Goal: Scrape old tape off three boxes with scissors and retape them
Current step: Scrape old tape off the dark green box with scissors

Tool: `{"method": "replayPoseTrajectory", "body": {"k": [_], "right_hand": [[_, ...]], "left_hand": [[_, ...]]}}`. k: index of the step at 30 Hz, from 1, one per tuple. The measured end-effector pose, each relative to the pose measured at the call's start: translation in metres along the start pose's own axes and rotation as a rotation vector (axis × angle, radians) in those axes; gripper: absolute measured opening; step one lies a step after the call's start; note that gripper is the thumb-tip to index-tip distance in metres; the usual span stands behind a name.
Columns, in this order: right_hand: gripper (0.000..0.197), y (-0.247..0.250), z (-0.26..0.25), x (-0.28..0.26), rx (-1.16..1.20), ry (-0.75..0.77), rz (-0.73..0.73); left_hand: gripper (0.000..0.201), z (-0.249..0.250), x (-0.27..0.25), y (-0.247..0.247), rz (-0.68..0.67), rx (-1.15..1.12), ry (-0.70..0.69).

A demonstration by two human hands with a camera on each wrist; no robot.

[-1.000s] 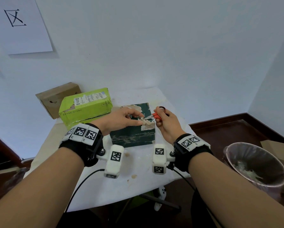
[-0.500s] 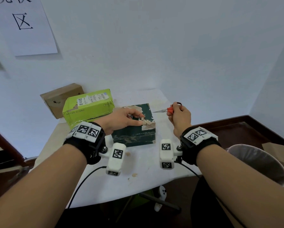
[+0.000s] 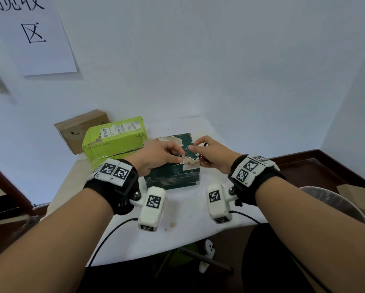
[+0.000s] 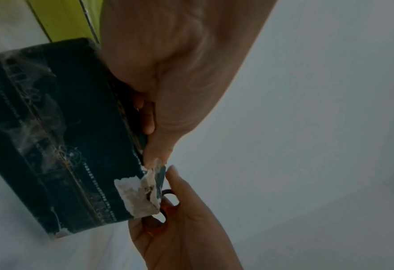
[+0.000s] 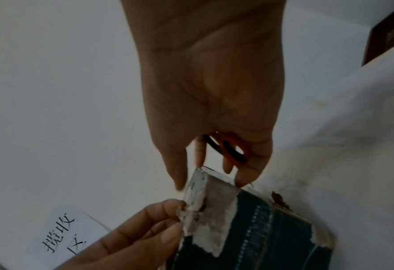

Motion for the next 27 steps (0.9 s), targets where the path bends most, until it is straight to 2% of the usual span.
{"method": "replayPoseTrajectory", "body": {"k": [2,5,13,17,22,27], "right_hand": [[0.030,-0.002,-0.001,-0.004,-0.034,-0.045,-0.034],[0.026,-0.004,0.002,-0.010,-0.001,-0.076,-0.054],[0.031,-0.004,0.021,-0.025,0.128,-0.004,-0.058],[0.029,-0.005,0.021,-0.030,0.118,0.018,-0.050],[0.026,-0.008,0.022,-0.034,0.105,0.036,-0.035],[0.024,-0.011,0.019,-0.028,0.144,0.028,-0.002]], "left_hand": [[0.016,0.001,-0.004,-0.002,-0.015,0.047,-0.017],[0.013,0.002,-0.010,-0.003,-0.013,0.155,-0.074],[0.017,0.019,-0.026,-0.010,0.010,0.690,-0.201],[0.012,0.032,-0.028,-0.017,0.018,0.839,-0.201],[0.008,0.044,-0.023,-0.022,-0.043,0.977,-0.176],[0.025,0.054,-0.025,-0.024,-0.049,1.137,-0.146]]}}
Point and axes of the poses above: each hand's wrist, its own x-axis towards the middle knuckle, its own y-axis out of the back of the hand, z = x × y, the point moved 1 cm from there along x, towards the middle knuckle, and after that the axes turned 1 degree about x, right-handed, at the moved point
